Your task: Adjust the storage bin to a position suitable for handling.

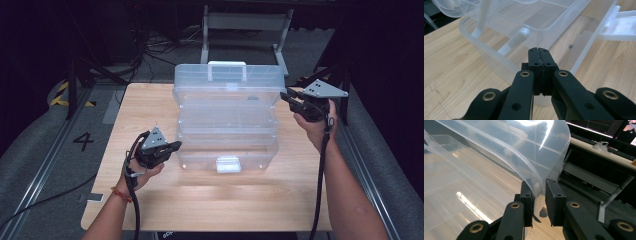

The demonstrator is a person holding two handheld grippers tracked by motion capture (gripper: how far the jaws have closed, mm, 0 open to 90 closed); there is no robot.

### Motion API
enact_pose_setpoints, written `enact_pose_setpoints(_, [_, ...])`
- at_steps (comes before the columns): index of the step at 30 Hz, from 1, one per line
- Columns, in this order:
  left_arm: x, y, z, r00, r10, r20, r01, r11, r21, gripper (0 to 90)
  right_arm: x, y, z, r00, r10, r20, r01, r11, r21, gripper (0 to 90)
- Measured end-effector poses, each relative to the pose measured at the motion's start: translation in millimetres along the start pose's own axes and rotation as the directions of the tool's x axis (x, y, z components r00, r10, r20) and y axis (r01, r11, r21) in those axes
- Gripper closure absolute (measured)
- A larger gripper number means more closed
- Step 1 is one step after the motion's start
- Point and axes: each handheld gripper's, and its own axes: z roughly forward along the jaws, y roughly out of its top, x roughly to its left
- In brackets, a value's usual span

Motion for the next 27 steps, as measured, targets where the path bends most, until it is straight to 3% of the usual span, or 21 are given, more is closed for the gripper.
enact_pose_setpoints(11, [-0.7,-0.7,1.0,0.9999,0.000,0.012,0.000,1.0000,-0.003,89.7,-0.6,2.1,7.0,0.9994,0.034,0.009,-0.034,0.999,-0.004,74.6])
enact_pose_setpoints(16, [-0.3,-0.5,1.0,0.9999,0.007,0.012,-0.007,1.0000,-0.001,89.7,1.1,2.6,10.4,0.9987,0.018,0.048,-0.018,1.000,-0.003,76.1])
enact_pose_setpoints(27, [-3.6,-0.4,5.6,0.9996,0.016,0.025,-0.016,0.9998,0.007,89.7,-6.3,6.5,18.3,0.9977,0.059,0.035,-0.059,0.998,-0.012,77.2])
